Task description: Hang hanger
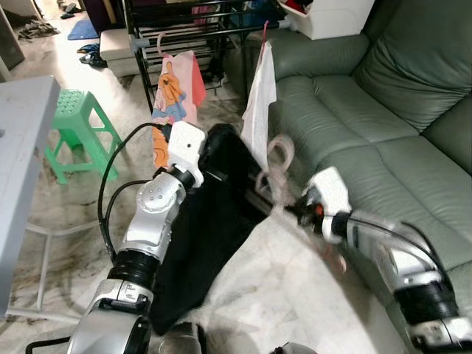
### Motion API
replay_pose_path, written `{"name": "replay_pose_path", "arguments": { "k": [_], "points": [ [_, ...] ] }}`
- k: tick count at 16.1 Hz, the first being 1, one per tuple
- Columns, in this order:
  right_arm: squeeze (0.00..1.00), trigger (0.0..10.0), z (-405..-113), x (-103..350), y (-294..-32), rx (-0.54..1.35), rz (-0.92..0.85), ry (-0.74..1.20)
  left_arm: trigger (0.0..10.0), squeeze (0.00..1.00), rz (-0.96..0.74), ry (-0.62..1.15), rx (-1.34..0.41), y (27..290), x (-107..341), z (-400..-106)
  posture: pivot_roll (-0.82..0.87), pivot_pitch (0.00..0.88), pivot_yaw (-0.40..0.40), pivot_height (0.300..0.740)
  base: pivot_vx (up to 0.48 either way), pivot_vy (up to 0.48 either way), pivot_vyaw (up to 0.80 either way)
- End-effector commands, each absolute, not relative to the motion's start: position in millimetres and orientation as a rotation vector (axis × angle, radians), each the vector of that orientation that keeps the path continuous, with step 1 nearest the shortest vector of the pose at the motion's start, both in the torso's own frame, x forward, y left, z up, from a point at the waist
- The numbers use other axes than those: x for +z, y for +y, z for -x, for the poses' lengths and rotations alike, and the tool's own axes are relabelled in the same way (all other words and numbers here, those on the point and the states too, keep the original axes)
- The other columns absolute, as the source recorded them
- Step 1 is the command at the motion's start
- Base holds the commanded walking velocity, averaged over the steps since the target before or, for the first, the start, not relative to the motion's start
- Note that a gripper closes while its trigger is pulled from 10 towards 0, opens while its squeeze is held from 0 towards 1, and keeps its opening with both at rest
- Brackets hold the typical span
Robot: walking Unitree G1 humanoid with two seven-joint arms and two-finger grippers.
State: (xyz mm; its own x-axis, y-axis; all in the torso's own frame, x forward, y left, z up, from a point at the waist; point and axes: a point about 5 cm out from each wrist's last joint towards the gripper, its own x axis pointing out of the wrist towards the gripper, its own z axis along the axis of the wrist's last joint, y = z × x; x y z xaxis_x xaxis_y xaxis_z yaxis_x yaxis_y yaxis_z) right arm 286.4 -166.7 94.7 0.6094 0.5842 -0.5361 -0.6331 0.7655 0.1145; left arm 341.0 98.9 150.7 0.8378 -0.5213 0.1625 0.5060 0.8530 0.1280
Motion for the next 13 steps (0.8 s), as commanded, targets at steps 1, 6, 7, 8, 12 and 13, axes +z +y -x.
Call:
{"name": "replay_pose_path", "arguments": {
  "k": [1, 6, 7, 8, 12, 13],
  "points": [
    [0.00, 10.0, -284.2, 103.3, -162.6, 0.773, 0.129, 0.562, 0.0, 0.00, -0.102, -0.269, -0.544, 96.0, 168.2, -344.9, -0.06, 0.000, 0.008, 0.740, 0.000, 0.000, 0.00],
    [0.00, 10.0, -315.9, 135.7, -162.3, 0.619, 0.109, 0.285, 0.0, 0.00, -0.118, -0.270, -0.608, 89.0, 166.7, -339.6, -0.06, 0.000, 0.008, 0.740, 0.000, 0.000, 0.00],
    [0.00, 10.0, -325.7, 144.3, -168.2, 0.529, 0.113, 0.224, 0.0, 0.00, -0.125, -0.273, -0.629, 85.8, 165.9, -337.4, -0.06, 0.000, 0.008, 0.740, 0.000, 0.000, 0.00],
    [0.00, 10.0, -330.5, 152.7, -170.7, 0.500, 0.100, 0.166, 0.0, 0.00, -0.130, -0.276, -0.649, 83.2, 165.2, -335.5, -0.06, 0.000, 0.008, 0.740, 0.000, 0.000, 0.00],
    [0.00, 10.0, -340.4, 163.5, -178.4, 0.403, 0.075, 0.083, 0.0, 0.00, -0.118, -0.295, -0.696, 76.0, 166.9, -330.7, -0.06, 0.000, 0.005, 0.740, 0.000, 0.000, 0.00],
    [0.00, 10.0, -342.9, 164.1, -183.0, 0.364, 0.072, 0.070, 0.0, 0.00, -0.109, -0.301, -0.709, 74.3, 168.0, -329.5, -0.06, 0.000, 0.005, 0.740, 0.000, 0.000, 0.00]
  ]
}}
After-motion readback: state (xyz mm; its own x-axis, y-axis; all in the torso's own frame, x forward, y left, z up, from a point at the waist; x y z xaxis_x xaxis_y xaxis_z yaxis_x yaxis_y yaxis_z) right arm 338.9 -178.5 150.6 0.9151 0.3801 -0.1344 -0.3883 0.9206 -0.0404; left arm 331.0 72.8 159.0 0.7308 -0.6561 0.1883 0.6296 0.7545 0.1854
